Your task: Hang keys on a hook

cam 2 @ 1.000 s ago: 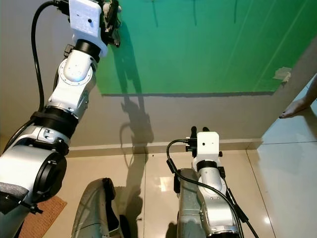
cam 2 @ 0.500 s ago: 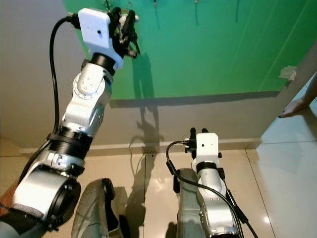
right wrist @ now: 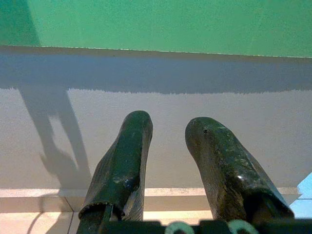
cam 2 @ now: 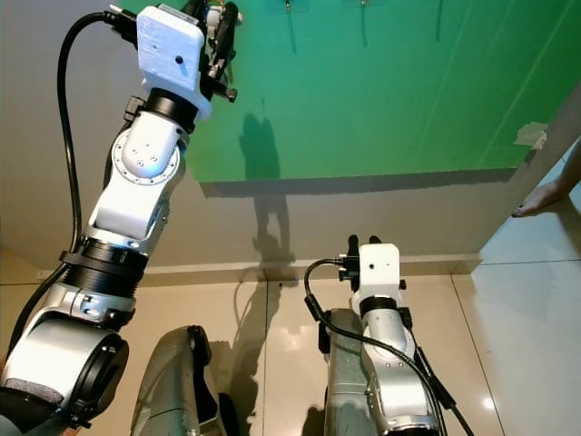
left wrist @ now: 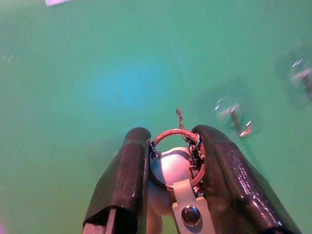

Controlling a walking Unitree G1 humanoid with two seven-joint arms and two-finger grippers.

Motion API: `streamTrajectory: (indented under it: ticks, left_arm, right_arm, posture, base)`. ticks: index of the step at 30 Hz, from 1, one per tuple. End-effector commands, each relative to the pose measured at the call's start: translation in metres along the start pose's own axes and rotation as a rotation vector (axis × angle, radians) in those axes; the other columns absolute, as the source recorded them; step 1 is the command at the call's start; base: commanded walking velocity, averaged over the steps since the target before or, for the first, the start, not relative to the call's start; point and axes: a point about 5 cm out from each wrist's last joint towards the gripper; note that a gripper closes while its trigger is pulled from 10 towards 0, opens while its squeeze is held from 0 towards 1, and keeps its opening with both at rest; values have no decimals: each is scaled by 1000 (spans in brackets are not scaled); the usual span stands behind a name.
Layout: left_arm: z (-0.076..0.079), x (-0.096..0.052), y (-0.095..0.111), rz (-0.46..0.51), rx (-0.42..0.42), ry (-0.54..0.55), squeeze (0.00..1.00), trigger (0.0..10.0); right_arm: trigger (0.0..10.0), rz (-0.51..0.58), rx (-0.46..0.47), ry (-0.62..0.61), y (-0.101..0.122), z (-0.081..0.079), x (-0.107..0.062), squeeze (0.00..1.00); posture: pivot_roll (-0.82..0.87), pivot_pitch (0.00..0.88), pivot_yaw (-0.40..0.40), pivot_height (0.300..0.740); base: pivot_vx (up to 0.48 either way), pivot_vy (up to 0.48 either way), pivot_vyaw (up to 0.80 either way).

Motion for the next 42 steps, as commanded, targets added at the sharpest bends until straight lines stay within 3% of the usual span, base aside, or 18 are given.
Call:
streamTrajectory:
  ticks: [1,7,14,42]
  left_arm:
    - [-11,3,-7,-37,46,29,0,0]
    - [-23,6,-16,-74,99,44,0,0]
    - [-26,10,-15,-68,121,49,0,0]
    - [-17,14,-28,-169,120,-5,0,0]
  right_arm:
    - [10000,-8,1,10,-1,-3,-1,0]
    - [10000,-13,1,9,-2,-3,-4,0]
    - [10000,-13,1,6,-2,-3,-4,0]
    - [10000,-20,1,14,-2,-5,-4,0]
  posture:
    - [-151,125,95,536]
    - [-152,128,96,536]
    - [-156,128,99,536]
    - [-157,126,99,536]
  base:
    - [0,0,0]
    - [0,0,0]
    - [0,0,0]
    - [0,0,0]
Point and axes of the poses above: a point about 5 cm out from each wrist's last joint towards the gripper, its own x axis pointing out of the wrist towards the gripper, its own y axis along the axis of the wrist's last joint, z = x × y, and after that the axes turned 9 degrees about x, right-handed
